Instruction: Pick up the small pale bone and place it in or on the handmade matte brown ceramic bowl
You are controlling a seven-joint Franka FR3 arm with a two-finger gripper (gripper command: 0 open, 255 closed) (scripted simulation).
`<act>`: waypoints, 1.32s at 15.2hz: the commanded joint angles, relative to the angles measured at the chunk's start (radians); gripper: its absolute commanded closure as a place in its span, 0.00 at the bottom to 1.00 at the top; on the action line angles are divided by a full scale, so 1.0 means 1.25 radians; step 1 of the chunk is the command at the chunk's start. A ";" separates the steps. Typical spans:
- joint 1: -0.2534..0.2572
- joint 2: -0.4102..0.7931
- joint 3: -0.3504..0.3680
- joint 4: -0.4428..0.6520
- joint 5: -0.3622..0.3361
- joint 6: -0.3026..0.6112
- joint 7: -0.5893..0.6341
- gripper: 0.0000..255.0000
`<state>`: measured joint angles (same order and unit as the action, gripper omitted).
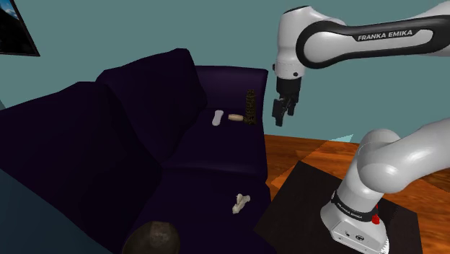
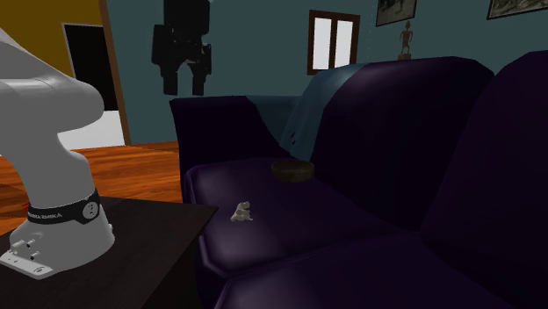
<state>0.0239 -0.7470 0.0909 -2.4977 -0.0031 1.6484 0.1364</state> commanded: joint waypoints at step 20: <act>0.076 0.467 0.226 -0.074 0.109 0.555 0.272 0.00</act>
<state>0.1204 -0.2120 0.3619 -2.5974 0.1410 2.2980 0.4577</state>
